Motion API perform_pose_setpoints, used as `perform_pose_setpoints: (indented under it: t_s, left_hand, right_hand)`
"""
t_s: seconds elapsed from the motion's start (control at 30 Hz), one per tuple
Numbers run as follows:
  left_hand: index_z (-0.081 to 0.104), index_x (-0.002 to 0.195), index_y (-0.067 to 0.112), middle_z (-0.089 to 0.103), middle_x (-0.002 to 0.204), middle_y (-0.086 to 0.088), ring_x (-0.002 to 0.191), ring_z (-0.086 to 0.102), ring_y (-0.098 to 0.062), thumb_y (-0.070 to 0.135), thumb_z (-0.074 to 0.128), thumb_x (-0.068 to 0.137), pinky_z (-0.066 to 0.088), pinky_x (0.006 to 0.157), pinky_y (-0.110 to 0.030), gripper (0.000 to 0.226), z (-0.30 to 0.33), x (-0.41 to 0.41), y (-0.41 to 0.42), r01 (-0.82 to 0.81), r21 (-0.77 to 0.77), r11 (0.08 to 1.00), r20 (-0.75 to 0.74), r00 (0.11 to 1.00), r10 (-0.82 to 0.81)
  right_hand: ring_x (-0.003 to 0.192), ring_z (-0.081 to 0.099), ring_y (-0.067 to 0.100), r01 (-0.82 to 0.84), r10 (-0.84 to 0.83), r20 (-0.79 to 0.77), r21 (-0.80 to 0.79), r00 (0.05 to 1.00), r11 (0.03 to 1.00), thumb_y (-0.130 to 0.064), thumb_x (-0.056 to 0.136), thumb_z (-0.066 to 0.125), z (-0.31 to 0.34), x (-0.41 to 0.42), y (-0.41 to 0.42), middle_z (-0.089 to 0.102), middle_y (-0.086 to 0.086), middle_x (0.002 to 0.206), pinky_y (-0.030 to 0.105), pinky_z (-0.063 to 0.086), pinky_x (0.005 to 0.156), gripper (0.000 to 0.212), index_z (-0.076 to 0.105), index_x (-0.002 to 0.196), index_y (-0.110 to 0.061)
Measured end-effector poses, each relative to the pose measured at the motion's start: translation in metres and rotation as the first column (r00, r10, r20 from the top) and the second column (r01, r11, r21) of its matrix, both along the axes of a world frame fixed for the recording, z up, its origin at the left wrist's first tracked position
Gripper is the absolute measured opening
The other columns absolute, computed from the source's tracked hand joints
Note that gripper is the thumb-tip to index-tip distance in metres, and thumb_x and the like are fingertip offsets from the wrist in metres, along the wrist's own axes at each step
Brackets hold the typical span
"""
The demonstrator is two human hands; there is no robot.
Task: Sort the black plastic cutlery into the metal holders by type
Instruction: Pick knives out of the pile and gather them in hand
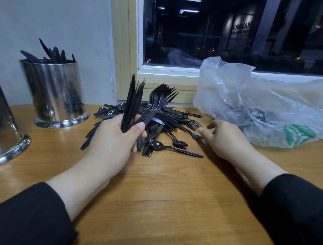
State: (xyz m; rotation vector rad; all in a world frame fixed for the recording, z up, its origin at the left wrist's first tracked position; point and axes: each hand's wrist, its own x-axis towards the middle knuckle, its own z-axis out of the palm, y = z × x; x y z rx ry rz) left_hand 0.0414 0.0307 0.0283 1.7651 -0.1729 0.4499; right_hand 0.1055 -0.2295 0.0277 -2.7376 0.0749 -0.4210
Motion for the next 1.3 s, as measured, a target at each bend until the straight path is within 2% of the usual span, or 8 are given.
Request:
perform_pose_setpoints:
  t_s: [0.33,0.43,0.53,0.67,0.83,0.93,1.1,1.3]
  left_hand:
    - [0.066,0.109,0.029,0.075,0.082,0.008,0.056,0.055,-0.012,0.023,0.061,0.102,0.042,0.057,-0.031,0.011,0.003,-0.001,0.0,-0.061,-0.029,0.998,0.007,0.998,0.061]
    - [0.065,0.103,0.03,0.075,0.082,0.007,0.055,0.056,-0.01,0.02,0.061,0.102,0.043,0.054,-0.031,0.011,0.007,-0.003,0.001,-0.106,-0.072,0.992,0.021,0.994,0.108]
    - [0.066,0.095,0.032,0.074,0.082,0.01,0.059,0.061,-0.007,0.022,0.061,0.102,0.045,0.056,-0.032,0.013,0.01,-0.004,0.001,-0.148,-0.041,0.988,0.038,0.988,0.149]
    - [0.067,0.092,0.031,0.075,0.082,0.007,0.073,0.072,-0.007,0.022,0.06,0.102,0.042,0.061,-0.032,0.015,0.008,-0.004,0.001,-0.109,0.038,0.993,0.01,0.994,0.109]
    - [0.069,0.097,0.032,0.076,0.074,0.003,0.053,0.064,-0.002,0.022,0.06,0.102,0.04,0.056,-0.028,0.014,0.01,-0.011,-0.004,-0.008,0.112,0.994,-0.032,0.999,0.011]
    - [0.068,0.103,0.034,0.074,0.068,-0.006,0.043,0.054,-0.006,0.024,0.061,0.102,0.039,0.052,-0.028,0.013,0.01,-0.014,-0.007,0.074,0.098,0.992,-0.078,0.995,-0.066]
    - [0.072,0.107,0.028,0.067,0.063,-0.007,0.043,0.051,-0.008,0.021,0.061,0.101,0.038,0.043,-0.022,0.014,0.009,-0.017,-0.007,0.19,-0.016,0.982,-0.121,0.974,-0.191]
    - [0.071,0.114,0.02,0.074,0.078,0.002,0.048,0.049,-0.008,0.02,0.062,0.101,0.037,0.043,-0.023,0.016,0.01,-0.02,-0.009,0.328,-0.068,0.942,-0.177,0.925,-0.335]
  right_hand:
    - [0.107,0.065,0.032,-0.018,0.009,0.135,0.065,0.991,0.998,-0.017,0.093,0.065,0.009,-0.002,-0.003,0.073,0.014,0.111,0.035,0.048,0.091,0.029,0.07,0.121,-0.011]
    - [0.096,0.063,0.033,-0.043,0.028,0.374,0.032,0.927,0.999,-0.014,0.096,0.062,0.026,-0.007,-0.01,0.071,0.015,0.101,0.03,0.036,0.074,0.017,0.074,0.106,-0.008]
    - [0.09,0.054,0.02,-0.155,0.104,0.552,0.047,0.828,0.987,-0.016,0.1,0.056,0.041,-0.02,-0.003,0.059,0.002,0.099,0.023,0.031,0.075,0.014,0.067,0.106,-0.01]
    - [0.082,0.05,0.006,-0.396,0.349,0.539,-0.031,0.766,0.918,-0.019,0.101,0.054,0.038,-0.031,0.02,0.061,-0.005,0.093,0.018,0.033,0.07,0.01,0.063,0.106,-0.016]
    - [0.068,0.046,0.003,-0.472,0.39,0.575,-0.007,0.719,0.881,-0.021,0.1,0.058,0.03,-0.035,0.035,0.056,-0.014,0.08,0.006,0.036,0.066,0.009,0.063,0.107,-0.016]
    - [0.067,0.054,-0.002,-0.485,0.367,0.592,0.047,0.718,0.873,-0.027,0.1,0.058,0.027,-0.036,0.037,0.057,-0.02,0.077,0.011,0.038,0.063,0.01,0.061,0.108,-0.021]
    - [0.07,0.063,0.012,-0.507,0.312,0.61,0.174,0.729,0.844,-0.029,0.099,0.062,0.025,-0.035,0.04,0.064,-0.01,0.077,0.03,0.049,0.066,0.009,0.057,0.106,-0.029]
    - [0.068,0.061,0.021,-0.51,0.266,0.615,0.262,0.742,0.819,-0.03,0.097,0.064,0.024,-0.036,0.041,0.061,-0.002,0.07,0.038,0.047,0.068,0.019,0.05,0.11,-0.028]
